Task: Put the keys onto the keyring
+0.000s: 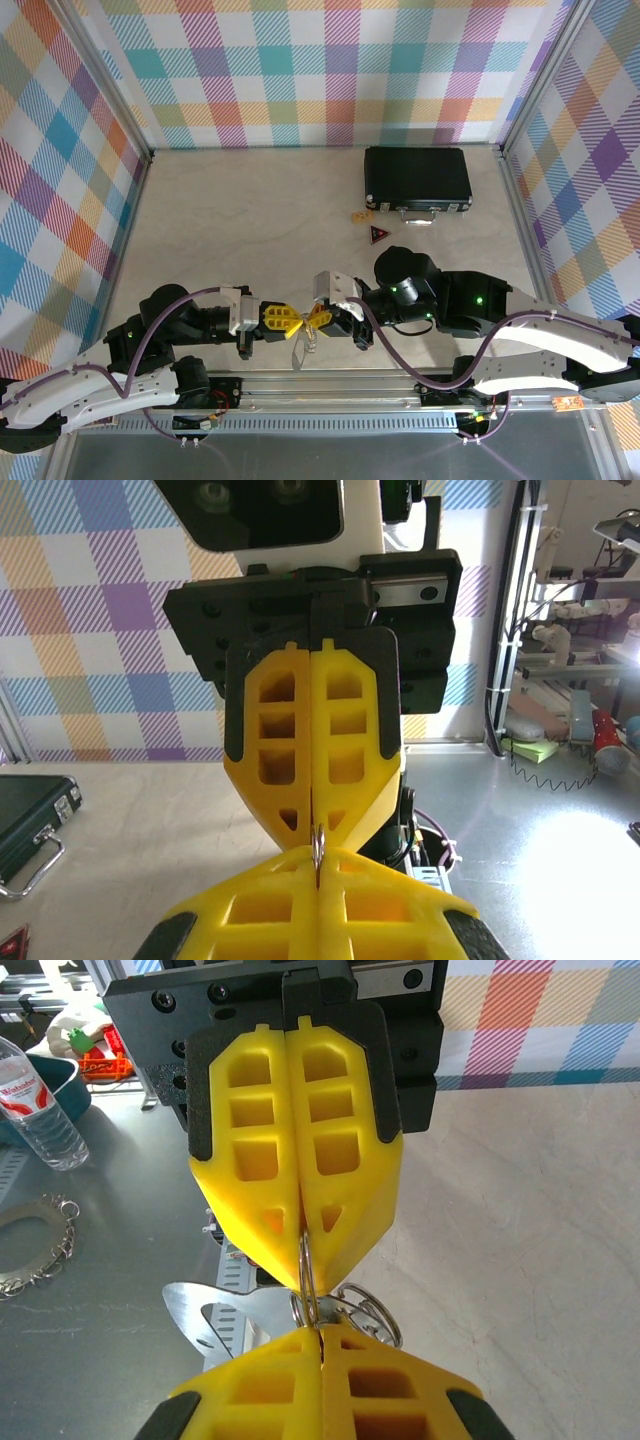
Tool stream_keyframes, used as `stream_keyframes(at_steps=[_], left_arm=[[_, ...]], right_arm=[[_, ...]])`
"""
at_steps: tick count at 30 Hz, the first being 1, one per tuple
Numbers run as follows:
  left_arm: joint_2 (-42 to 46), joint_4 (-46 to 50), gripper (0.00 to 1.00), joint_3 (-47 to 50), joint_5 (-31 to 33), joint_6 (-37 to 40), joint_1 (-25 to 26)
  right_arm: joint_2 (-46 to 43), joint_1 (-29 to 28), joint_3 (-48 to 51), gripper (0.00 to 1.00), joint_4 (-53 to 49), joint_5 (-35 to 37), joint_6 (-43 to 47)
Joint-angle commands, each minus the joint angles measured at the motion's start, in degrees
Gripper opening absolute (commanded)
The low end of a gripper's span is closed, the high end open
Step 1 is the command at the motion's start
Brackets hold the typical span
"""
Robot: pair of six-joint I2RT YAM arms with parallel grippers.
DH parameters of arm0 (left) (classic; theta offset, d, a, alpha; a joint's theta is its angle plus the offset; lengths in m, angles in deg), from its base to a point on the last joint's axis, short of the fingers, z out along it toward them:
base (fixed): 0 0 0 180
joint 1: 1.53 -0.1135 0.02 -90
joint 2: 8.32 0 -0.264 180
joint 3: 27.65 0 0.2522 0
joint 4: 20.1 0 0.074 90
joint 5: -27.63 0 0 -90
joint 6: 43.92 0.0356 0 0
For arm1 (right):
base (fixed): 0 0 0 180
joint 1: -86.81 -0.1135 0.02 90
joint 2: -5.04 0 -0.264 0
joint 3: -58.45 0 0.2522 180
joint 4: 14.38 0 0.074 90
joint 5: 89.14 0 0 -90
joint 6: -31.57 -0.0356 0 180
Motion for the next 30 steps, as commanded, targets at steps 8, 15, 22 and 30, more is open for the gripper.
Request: stream_keyframes(at_steps=[8,15,22,30], left_arm=[[0.49,-4.61,0.0,-0.04,-1.62,-0.87,0.09],[0.31,-5.54,0.0,0.06,-0.05,-0.81,0.13],[2.05,-8.42,0.0,1.95,3.81,-1.05,0.14],[2.35,-8.87,0.0,2.64,3.99,-1.43,0.15]], right_arm=[[1.34,-0.52,-0.77,0.0,1.4,-1.23,1.37],[-0.85,-0.44,0.8,0.17,2.97,-0.63,0.68],[-4.83,-0.46,5.05,0.44,7.4,3.81,-1.7],[-8.31,-0.47,11.75,0.44,14.56,4.99,-6.5]])
